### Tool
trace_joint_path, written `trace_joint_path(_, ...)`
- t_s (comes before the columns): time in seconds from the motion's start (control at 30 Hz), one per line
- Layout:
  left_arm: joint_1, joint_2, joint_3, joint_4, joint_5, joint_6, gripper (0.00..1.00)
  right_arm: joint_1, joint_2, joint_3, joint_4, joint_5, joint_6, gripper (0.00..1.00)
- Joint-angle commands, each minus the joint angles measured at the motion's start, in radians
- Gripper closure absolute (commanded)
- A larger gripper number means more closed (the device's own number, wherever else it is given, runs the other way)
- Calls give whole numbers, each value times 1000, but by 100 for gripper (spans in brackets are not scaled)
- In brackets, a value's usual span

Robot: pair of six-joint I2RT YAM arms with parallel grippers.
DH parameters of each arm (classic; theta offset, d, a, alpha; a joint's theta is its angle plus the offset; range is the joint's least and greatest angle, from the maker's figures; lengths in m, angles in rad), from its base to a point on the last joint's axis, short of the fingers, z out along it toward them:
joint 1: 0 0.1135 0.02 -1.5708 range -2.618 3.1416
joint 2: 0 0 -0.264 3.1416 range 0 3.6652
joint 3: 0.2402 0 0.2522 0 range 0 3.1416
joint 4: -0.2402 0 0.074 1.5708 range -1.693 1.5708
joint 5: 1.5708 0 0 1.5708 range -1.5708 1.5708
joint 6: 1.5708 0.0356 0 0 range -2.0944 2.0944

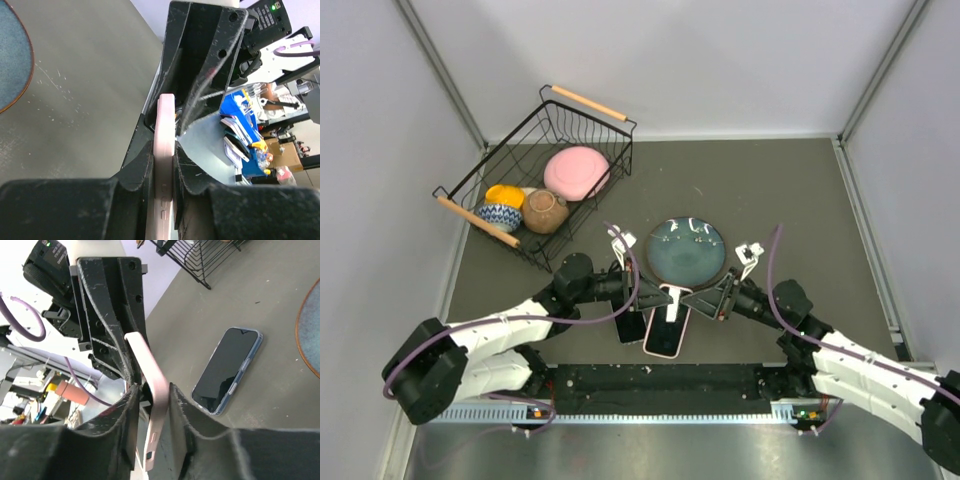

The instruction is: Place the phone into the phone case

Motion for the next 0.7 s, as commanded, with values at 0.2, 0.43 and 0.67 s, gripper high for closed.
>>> trace_joint_path(0.2,7,-72,29,69,-111,-109,100,10,65,-102,251,-111,67,51)
trace_joint_path(0.43,18,-84,21,89,-179,-139,100,10,75,-156,312,-109,79,59)
trace_joint_path(0.67,19,-57,20,135,-183,-160,100,10,116,-142,340,-109,75,59)
